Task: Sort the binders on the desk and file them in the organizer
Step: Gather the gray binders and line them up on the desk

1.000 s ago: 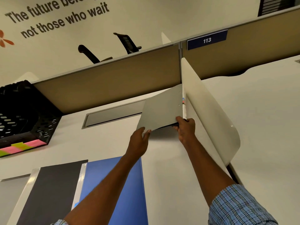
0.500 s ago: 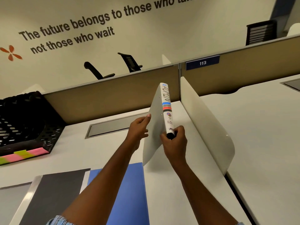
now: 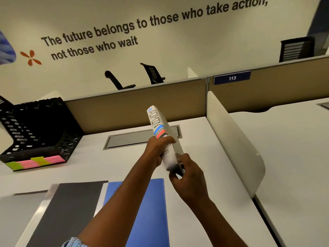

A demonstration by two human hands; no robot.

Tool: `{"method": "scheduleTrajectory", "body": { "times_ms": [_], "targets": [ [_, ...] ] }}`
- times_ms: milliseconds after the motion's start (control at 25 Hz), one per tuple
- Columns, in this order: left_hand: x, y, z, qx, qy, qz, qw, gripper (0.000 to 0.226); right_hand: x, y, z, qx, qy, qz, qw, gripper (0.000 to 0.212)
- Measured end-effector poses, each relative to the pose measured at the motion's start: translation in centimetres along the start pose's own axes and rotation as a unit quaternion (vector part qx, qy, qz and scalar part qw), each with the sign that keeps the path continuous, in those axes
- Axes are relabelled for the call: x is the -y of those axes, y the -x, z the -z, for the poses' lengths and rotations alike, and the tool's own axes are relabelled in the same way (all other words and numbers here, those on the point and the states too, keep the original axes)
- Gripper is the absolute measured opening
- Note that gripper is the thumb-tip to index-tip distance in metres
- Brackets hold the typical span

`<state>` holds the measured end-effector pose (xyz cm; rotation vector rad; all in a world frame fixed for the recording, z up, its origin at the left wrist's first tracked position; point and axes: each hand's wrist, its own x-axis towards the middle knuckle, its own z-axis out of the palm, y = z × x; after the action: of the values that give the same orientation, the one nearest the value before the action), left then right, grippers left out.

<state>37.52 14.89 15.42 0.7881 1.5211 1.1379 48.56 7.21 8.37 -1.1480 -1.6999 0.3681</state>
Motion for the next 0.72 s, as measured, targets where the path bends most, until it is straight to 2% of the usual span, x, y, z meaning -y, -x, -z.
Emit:
{"method": "scheduleTrajectory", "body": {
  "times_ms": [120, 320, 400, 480, 600, 720],
  "targets": [
    [1.2, 0.1, 1.1, -0.024, 0.008, -0.002, 1.000, 0.048, -0.2, 0.5, -0.1, 0.057, -0.008, -0.030, 0.998, 0.056],
    [2.5, 0.6, 2.4, -0.030, -0.006, -0.032, 0.999, 0.046, -0.2, 0.3, 0.1, 0.192, -0.112, -0.065, 0.973, 0.091],
    [3.0, 0.9, 3.0, -0.035, -0.017, -0.036, 0.999, 0.041, -0.2, 0.3, -0.2, 0.198, -0.173, -0.114, 0.958, 0.084],
    [3.5, 1.2, 3.6, -0.028, -0.022, -0.034, 0.999, 0.037, -0.8, 0.3, -0.9, 0.172, -0.208, -0.196, 0.943, 0.066],
    [4.1, 1.7, 4.5, -0.015, -0.029, -0.036, 0.999, 0.035, -3.0, 0.2, -2.0, 0.152, -0.068, -0.291, 0.942, 0.060],
    [4.7, 2.5, 6.0, 0.007, -0.038, -0.039, 0.998, 0.034, -5.3, 0.7, -2.6, 0.154, 0.034, -0.359, 0.920, 0.064]
  ]
}}
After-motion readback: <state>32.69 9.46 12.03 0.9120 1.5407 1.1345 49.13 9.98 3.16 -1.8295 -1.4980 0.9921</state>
